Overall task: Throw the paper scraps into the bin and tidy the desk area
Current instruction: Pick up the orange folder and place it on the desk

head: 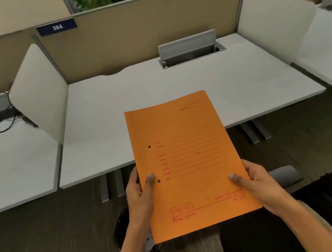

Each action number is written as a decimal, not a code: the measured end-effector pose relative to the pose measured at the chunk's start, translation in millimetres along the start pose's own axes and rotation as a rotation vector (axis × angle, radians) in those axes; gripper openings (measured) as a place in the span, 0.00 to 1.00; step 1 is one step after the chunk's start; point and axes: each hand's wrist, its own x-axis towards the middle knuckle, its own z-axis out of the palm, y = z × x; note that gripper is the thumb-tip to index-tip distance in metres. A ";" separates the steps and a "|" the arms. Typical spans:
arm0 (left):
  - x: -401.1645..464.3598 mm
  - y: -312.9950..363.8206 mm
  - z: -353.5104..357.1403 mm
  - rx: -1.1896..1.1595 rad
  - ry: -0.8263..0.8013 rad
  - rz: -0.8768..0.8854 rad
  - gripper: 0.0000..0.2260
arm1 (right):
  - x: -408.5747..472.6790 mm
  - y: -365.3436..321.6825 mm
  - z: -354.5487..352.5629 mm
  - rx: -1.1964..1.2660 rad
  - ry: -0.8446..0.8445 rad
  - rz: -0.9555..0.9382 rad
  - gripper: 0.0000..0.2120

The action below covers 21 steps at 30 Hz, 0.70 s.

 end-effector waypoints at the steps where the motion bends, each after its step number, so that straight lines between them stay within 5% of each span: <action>1: 14.2 3.0 -3.9 -0.002 -0.012 0.010 0.13 | 11.8 -3.2 5.3 0.002 0.009 -0.003 0.18; 21: 170.8 61.8 -48.9 0.019 -0.011 -0.020 0.27 | 178.4 -76.1 64.2 -0.001 0.017 -0.033 0.21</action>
